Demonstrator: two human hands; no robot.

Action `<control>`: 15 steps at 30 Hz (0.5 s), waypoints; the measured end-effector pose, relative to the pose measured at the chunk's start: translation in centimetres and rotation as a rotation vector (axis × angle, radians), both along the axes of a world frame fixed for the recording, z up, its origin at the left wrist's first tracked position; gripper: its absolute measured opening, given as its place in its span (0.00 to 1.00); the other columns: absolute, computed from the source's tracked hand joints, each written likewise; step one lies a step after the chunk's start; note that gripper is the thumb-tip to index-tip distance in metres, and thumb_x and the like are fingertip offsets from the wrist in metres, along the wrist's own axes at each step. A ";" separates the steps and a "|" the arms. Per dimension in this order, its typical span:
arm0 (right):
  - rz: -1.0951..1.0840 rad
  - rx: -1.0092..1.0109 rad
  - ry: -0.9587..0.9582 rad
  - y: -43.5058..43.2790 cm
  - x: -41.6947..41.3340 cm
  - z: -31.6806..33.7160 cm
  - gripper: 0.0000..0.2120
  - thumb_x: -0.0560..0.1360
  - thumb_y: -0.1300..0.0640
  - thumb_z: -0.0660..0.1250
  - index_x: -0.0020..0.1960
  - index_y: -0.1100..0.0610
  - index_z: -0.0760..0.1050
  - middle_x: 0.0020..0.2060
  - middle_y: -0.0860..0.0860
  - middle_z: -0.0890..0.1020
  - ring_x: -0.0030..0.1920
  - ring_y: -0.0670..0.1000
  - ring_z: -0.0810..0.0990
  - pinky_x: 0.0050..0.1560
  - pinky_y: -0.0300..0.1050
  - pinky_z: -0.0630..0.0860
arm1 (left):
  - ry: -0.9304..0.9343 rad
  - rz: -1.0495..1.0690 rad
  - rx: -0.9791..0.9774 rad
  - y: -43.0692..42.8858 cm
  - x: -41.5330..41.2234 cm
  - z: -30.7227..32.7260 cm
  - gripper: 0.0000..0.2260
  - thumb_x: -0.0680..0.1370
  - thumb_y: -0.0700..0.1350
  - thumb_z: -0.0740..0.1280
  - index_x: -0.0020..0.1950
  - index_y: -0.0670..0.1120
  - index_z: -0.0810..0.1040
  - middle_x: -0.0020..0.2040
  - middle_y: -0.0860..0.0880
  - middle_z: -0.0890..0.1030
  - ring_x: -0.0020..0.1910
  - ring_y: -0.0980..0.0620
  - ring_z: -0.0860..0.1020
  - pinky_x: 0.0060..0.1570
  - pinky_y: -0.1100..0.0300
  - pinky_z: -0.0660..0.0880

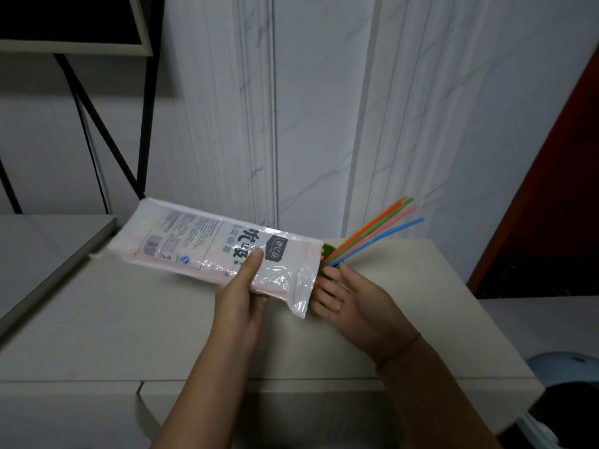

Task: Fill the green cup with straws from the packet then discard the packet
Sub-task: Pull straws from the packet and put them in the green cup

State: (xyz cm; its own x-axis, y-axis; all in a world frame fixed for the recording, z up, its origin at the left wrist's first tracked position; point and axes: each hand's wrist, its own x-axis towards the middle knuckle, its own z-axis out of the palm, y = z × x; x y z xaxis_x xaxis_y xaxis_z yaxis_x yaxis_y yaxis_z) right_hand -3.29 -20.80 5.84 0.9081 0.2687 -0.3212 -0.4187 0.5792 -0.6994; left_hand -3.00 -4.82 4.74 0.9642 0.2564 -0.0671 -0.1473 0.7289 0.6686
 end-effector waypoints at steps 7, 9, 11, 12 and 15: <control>-0.148 0.232 0.026 0.7 -0.5 0.3 0.19 0.80 0.53 0.56 0.66 0.59 0.72 0.63 0.57 0.77 0.64 0.59 0.74 0.66 0.56 0.69 | -0.085 0.024 0.256 -1.3 -2.2 0.7 0.21 0.73 0.35 0.70 0.66 0.44 0.75 0.58 0.44 0.82 0.57 0.45 0.81 0.56 0.48 0.77; -0.190 0.244 0.022 1.1 -0.6 0.5 0.17 0.79 0.56 0.59 0.65 0.61 0.73 0.62 0.59 0.78 0.64 0.59 0.74 0.69 0.56 0.67 | -0.065 0.045 0.246 -1.6 -2.6 0.7 0.22 0.73 0.35 0.70 0.66 0.44 0.75 0.58 0.44 0.83 0.56 0.46 0.82 0.56 0.48 0.78; -0.227 0.206 -0.020 1.5 -1.0 0.7 0.16 0.78 0.59 0.61 0.64 0.63 0.74 0.57 0.59 0.80 0.56 0.58 0.79 0.60 0.54 0.75 | -0.046 0.058 0.222 -1.6 -2.8 0.7 0.21 0.73 0.35 0.70 0.65 0.45 0.75 0.58 0.45 0.83 0.56 0.47 0.82 0.56 0.49 0.78; -0.255 0.139 -0.057 1.6 -1.1 0.7 0.15 0.78 0.60 0.61 0.62 0.63 0.74 0.53 0.59 0.81 0.51 0.56 0.80 0.54 0.52 0.77 | -0.040 0.056 0.205 -1.5 -2.9 0.7 0.21 0.73 0.35 0.70 0.65 0.46 0.75 0.58 0.45 0.83 0.56 0.47 0.82 0.56 0.49 0.78; -0.317 -0.148 -0.177 1.9 -1.5 0.6 0.13 0.78 0.59 0.61 0.59 0.62 0.76 0.49 0.58 0.82 0.48 0.55 0.80 0.52 0.50 0.77 | -0.017 0.038 0.128 -1.2 -3.0 0.5 0.18 0.73 0.36 0.70 0.62 0.47 0.77 0.57 0.46 0.83 0.55 0.47 0.82 0.56 0.49 0.77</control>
State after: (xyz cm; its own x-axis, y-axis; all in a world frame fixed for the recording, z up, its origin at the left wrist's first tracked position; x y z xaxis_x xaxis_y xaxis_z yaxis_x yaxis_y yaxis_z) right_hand -4.79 -18.89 6.49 0.9835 -0.0713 -0.1661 -0.1006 0.5477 -0.8306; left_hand -6.03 -6.04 5.21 0.9544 0.2981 -0.0153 -0.1851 0.6315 0.7530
